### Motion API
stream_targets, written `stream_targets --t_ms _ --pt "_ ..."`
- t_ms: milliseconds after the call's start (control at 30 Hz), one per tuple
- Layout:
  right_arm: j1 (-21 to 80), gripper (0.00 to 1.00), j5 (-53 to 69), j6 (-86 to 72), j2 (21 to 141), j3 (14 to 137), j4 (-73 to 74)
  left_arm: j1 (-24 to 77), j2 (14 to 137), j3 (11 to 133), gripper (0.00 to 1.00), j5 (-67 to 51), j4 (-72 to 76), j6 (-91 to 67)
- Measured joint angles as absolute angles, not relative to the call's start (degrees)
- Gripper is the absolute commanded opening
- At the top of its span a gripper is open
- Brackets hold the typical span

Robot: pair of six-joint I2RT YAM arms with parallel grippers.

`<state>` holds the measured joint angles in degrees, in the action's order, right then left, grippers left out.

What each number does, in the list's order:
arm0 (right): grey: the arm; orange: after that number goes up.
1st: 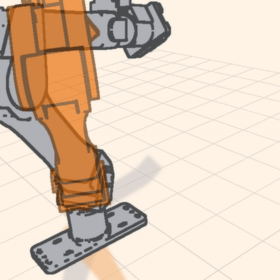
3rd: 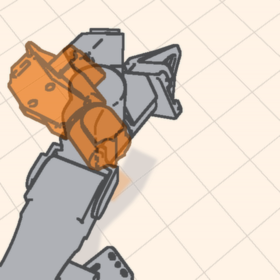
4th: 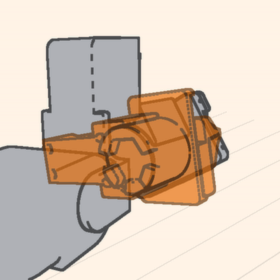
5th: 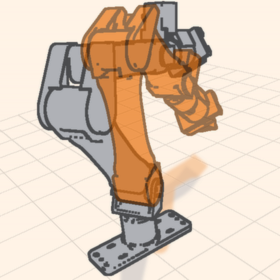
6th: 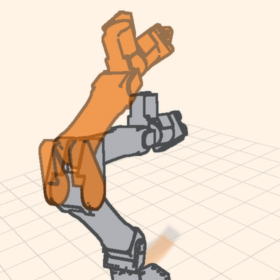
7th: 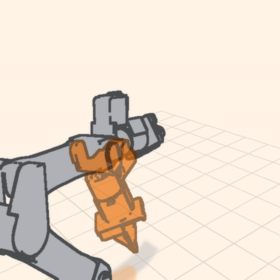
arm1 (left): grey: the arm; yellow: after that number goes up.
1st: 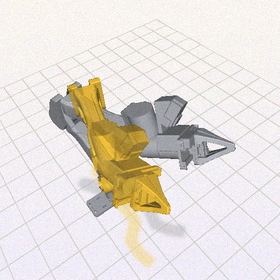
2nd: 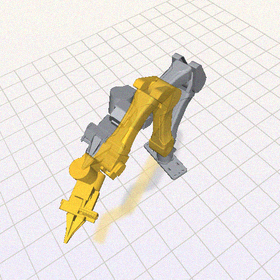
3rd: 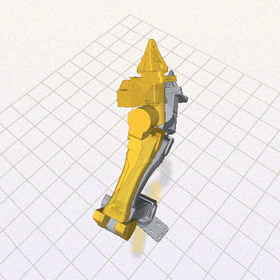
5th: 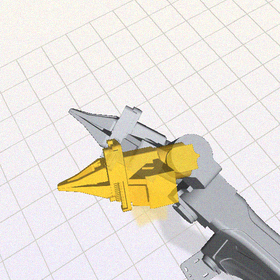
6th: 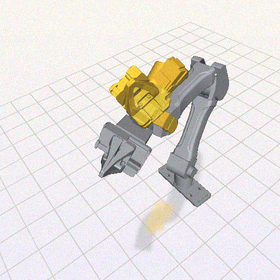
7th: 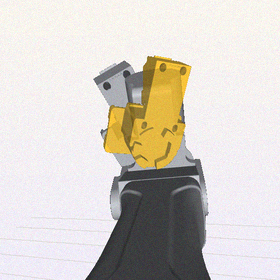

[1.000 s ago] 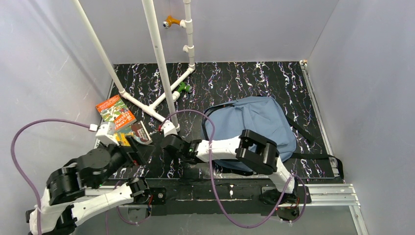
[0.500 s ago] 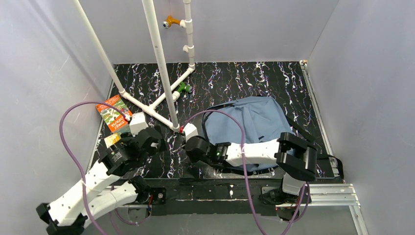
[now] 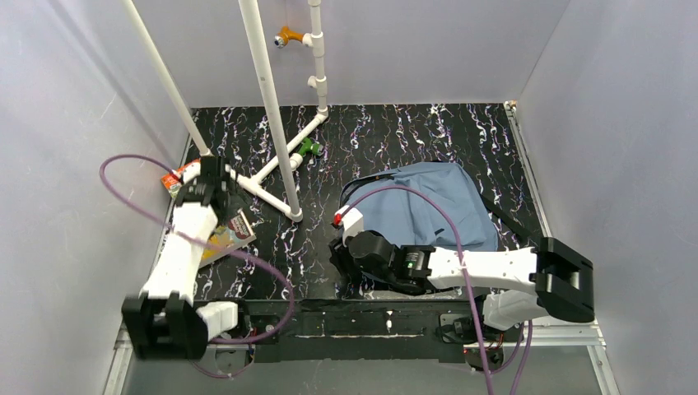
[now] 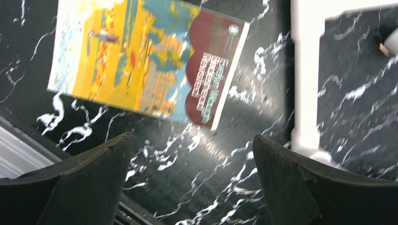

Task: Pack the student bag
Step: Pick up the book from the center of the board.

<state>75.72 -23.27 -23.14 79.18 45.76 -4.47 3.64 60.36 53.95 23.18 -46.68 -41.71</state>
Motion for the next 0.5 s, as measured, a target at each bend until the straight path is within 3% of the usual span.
stream_targets --t_ms 200,500 --pt "75.7 0.79 -24.4 -22.0 71.7 42.6 -4.2 -2.7 85.5 70.4 0.98 20.7 -48.4 -43.6" --pt "75.6 0.89 -29.7 -21.9 61.8 38.7 -2.7 -8.2 99.0 75.1 0.98 17.4 -50.0 -50.1"
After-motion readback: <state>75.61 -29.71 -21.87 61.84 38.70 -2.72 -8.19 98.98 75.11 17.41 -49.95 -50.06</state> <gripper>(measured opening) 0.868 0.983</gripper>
